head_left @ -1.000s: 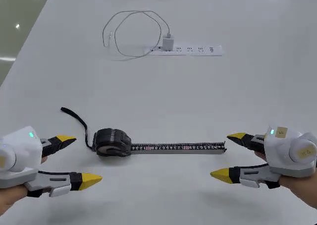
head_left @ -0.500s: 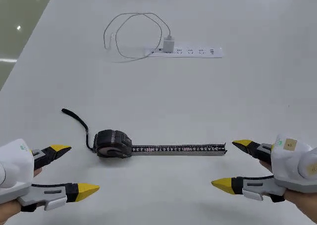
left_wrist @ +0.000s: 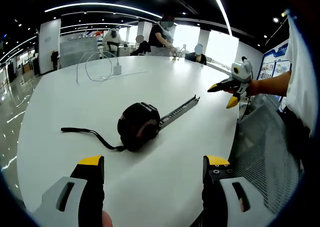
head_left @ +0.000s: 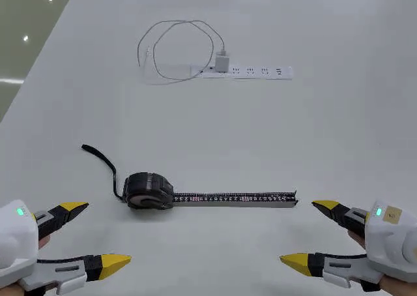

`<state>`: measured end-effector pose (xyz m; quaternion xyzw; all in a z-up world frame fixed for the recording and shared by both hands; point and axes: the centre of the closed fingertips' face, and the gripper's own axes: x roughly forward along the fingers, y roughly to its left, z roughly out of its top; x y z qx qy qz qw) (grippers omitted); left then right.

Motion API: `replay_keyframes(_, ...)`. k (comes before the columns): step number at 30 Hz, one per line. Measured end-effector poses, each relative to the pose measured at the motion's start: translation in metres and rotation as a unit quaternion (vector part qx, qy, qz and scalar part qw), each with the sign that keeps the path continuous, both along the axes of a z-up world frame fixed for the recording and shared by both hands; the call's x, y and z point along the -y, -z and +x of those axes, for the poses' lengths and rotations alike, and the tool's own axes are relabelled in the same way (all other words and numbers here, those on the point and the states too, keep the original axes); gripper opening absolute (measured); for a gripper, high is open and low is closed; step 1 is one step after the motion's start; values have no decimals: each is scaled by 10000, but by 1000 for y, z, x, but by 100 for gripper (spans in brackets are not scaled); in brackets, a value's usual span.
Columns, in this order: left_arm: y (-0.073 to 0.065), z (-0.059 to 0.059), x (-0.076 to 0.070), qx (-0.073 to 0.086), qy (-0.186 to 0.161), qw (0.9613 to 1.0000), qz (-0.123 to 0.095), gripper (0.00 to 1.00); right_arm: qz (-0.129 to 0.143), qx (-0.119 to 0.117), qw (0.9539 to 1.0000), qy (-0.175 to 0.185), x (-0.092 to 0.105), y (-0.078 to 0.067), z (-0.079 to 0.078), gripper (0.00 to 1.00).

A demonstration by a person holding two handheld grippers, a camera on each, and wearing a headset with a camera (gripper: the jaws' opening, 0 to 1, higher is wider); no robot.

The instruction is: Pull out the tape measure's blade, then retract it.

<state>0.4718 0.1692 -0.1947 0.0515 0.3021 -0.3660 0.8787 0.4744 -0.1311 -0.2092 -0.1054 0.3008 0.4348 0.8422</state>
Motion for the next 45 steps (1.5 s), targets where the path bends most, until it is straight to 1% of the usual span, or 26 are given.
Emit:
replay_keyframes(3,-2,-1,-2,34,-107,9999,-54,79,7,-4,10000,39,0,1,-2,74)
replay_keyframes(9,-2,-5,-5,118,-304,9994,-81,82,31,5,10000,66,-2,1,-6,74)
replay_keyframes(17,-1,-10,-9,149,-492,9986,-133,86,42,44,9999,130,-1,0,-9,75)
replay_keyframes(23,1,-15,-8,128,-499,9986,-104,88,47,57,9998,179,0,1,-12,76)
replay_keyframes(24,1,-14,-10,165,-527,9985,-70,88,44,58,9998,182,0,1,-13,77)
replay_keyframes(27,0,-15,-9,156,-559,9983,-113,89,52,62,9998,204,1,1,-14,77)
replay_keyframes(32,3,-18,-8,130,-564,9983,-116,90,97,67,9996,251,0,1,-19,78)
replay_keyframes(35,3,-19,-7,167,-575,9981,-122,92,119,98,9995,281,-2,2,-22,79)
replay_keyframes(39,3,-21,-4,142,-574,9981,-160,93,145,103,9993,317,-4,4,-24,80)
replay_keyframes(41,4,-22,-4,150,-579,9981,-142,93,162,133,9993,323,-5,4,-25,81)
replay_keyframes(45,4,-24,-4,132,-615,9978,-198,94,202,170,9990,357,-7,3,-24,82)
